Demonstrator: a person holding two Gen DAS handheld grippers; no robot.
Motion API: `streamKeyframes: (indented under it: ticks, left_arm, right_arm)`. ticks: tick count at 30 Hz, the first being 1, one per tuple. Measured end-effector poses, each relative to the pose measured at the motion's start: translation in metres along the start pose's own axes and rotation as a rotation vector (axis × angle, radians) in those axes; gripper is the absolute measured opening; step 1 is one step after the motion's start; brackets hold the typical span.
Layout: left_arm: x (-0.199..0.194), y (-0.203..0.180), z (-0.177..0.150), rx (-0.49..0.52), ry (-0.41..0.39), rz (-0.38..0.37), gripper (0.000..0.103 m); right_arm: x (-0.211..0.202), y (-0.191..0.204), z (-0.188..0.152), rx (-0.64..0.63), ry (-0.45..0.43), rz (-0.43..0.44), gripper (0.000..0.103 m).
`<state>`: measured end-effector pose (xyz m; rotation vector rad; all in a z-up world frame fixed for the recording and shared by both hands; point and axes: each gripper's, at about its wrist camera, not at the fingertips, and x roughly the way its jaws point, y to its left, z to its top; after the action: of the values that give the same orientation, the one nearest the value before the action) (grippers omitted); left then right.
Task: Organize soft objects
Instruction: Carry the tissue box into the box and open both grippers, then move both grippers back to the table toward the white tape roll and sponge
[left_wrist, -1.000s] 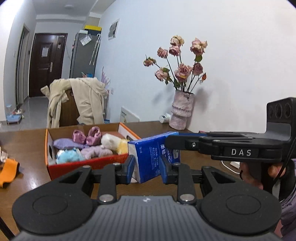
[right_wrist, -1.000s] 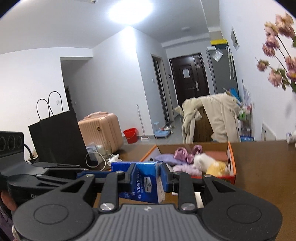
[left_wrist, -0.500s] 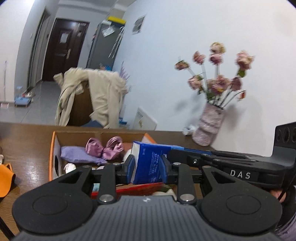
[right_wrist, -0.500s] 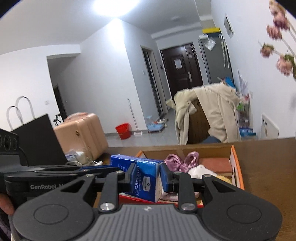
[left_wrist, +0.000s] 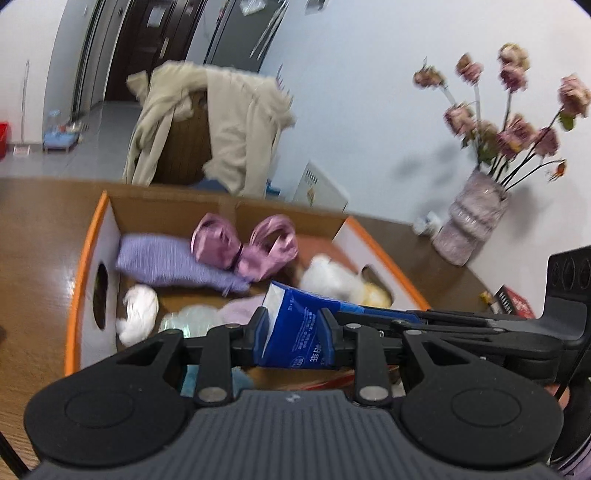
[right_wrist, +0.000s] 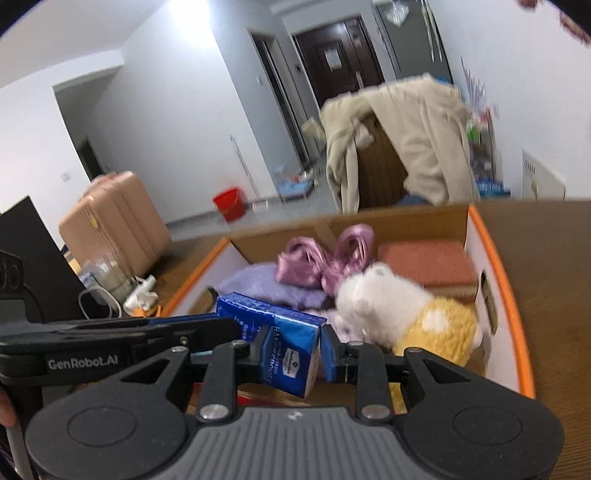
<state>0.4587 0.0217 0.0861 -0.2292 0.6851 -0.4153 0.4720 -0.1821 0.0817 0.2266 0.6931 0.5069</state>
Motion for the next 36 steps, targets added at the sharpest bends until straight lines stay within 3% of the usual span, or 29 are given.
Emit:
streamKeyframes:
  ticks: [6, 10, 15, 19, 27, 36]
  left_arm:
    - [0.022, 0.005, -0.013, 0.029, 0.043, 0.011, 0.032]
    - [0.028, 0.009, -0.015, 0.009, 0.078, 0.009, 0.034]
    - [0.012, 0.000, -0.014, 0.030, 0.057, 0.007, 0.037]
    - [-0.023, -0.018, -0.012, 0.063, -0.011, 0.013, 0.039]
    - [-0.104, -0.053, -0.031, 0.120, -0.144, 0.033, 0.044]
    - [-0.178, -0.088, -0.105, 0.158, -0.227, 0.055, 0.050]
  right_arm:
    - [0.029, -0.015, -0.014, 0.033, 0.078, 0.003, 0.036]
    - [0.031, -0.012, -0.016, 0.003, 0.069, -0.008, 0.035]
    - [0.015, -0.008, -0.012, 0.003, 0.045, -0.001, 0.037]
    - [-0.017, 0.001, -0.010, -0.021, -0.005, -0.008, 0.047]
    - [-0.112, 0.032, -0.028, -0.149, -0.128, -0.032, 0.052]
    - [-0.211, 0.053, -0.097, -0.219, -0.236, -0.033, 0.059]
